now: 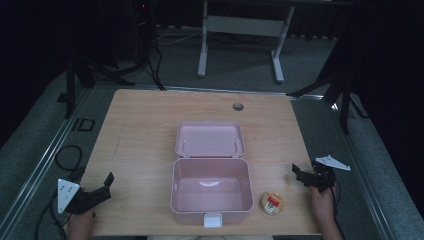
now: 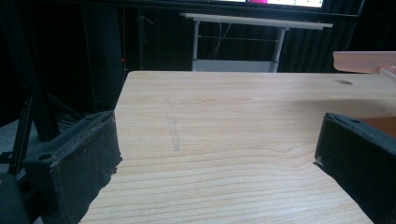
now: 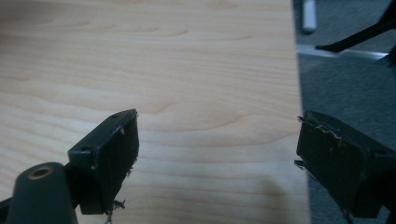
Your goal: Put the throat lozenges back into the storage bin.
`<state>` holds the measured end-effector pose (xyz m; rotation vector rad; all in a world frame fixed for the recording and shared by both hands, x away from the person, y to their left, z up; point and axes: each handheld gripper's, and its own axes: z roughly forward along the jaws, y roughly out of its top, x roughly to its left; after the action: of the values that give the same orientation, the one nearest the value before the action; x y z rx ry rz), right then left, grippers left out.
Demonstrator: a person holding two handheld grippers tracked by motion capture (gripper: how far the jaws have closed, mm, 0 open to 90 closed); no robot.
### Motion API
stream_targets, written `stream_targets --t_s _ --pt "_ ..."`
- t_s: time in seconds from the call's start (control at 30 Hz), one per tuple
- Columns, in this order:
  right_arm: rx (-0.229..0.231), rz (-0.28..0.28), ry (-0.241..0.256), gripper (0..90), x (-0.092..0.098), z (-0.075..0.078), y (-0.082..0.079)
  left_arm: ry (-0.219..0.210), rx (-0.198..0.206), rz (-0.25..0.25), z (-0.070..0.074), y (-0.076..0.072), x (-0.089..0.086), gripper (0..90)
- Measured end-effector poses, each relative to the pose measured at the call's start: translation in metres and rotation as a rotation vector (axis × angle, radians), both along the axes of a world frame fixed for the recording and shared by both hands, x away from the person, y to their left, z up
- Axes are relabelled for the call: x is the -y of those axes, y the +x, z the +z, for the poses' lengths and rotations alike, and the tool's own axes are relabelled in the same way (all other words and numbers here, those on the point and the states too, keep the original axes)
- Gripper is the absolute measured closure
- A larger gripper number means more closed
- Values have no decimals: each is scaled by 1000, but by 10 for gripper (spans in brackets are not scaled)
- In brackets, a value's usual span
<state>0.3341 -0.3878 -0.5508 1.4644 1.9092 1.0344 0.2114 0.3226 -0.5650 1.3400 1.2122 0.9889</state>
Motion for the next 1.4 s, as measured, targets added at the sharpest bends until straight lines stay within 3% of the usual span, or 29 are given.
stream_targets --t_s 0.2,0.3,0.57,0.73,0.8,0.87,0.97,1.0,1.07,1.4 --pt "-61 78 -15 131 -3 3 4 -1 1 2 0 0 0 3" --pt "-116 150 -69 133 -6 6 4 -2 1 3 0 0 0 3" --pt "-313 337 -152 136 -9 10 -1 -1 -2 1 0 0 0 3" --pt "-405 433 -207 140 -11 15 -2 6 -3 -6 0 0 1 3" --pt "-418 446 -222 140 -11 17 -2 6 -3 -6 0 0 1 3" --pt "-475 496 -292 139 -13 21 -3 -4 -1 -3 0 0 0 3" --pt "-510 522 -317 140 -13 24 -3 -4 -1 -2 0 0 0 3" --pt "-549 548 -363 140 -14 29 -4 -1 -3 -2 0 0 0 3" --pt "-581 574 -371 140 -14 32 -4 -1 -3 -2 0 0 0 3" --pt "-729 715 -567 139 -24 43 -13 -1 -3 -2 0 0 0 3"
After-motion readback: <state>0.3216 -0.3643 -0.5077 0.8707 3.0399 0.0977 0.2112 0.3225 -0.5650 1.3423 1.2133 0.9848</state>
